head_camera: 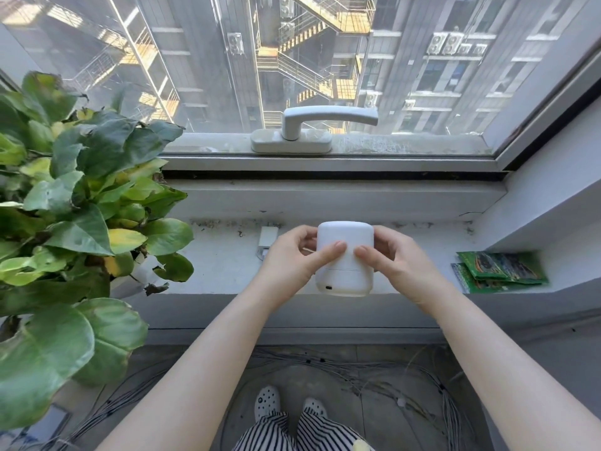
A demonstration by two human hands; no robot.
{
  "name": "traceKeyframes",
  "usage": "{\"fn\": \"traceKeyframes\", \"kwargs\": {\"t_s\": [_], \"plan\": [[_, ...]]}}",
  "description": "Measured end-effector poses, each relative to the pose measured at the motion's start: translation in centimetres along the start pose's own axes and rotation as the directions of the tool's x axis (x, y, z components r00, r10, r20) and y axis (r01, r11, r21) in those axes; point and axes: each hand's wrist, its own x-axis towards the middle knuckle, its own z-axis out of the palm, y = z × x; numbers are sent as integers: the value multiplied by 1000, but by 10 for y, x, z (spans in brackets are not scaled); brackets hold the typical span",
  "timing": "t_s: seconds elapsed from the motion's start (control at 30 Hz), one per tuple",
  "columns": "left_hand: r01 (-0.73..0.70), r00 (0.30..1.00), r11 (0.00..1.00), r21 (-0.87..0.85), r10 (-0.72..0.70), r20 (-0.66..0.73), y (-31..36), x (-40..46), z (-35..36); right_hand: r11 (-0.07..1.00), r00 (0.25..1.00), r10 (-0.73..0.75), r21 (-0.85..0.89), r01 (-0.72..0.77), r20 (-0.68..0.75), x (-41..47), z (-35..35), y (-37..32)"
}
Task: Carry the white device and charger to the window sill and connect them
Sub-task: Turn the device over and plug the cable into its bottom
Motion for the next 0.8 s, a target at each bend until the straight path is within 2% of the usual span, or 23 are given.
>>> {"fn": "traceKeyframes", "kwargs": {"t_s": [0.17, 0.37, 0.47, 0.53, 0.57, 0.63, 0.73, 0.8], "plan": [[207, 978, 968, -145, -200, 60, 12, -7, -6, 998, 995, 58, -19, -57, 83, -2, 4, -6], [385, 923, 822, -420, -348, 165, 17, -6, -7, 988, 965, -11, 152, -30, 260, -10, 0, 0], [435, 901, 734, -522, -361, 243, 19, -8, -3, 969, 976, -36, 247, -19, 216, -11, 4, 1], [428, 904, 722, -544, -346, 253, 18, -9, -1, 960, 984, -25, 279, -26, 175, -10, 3, 3], [412, 911, 736, -537, -337, 237, 19, -10, 0, 959, 985, -16, 282, -33, 170, -10, 3, 3], [340, 940, 826, -449, -307, 149, 16, -8, -1, 959, 985, 7, 276, -55, 173, -8, 0, 5], [159, 986, 975, -157, -164, -22, 13, -3, -8, 963, 977, 42, 253, -95, 207, -7, -9, 2], [94, 996, 995, -34, -94, -9, 19, -2, -14, 973, 961, 56, 202, -114, 272, -6, -15, -3]]}}
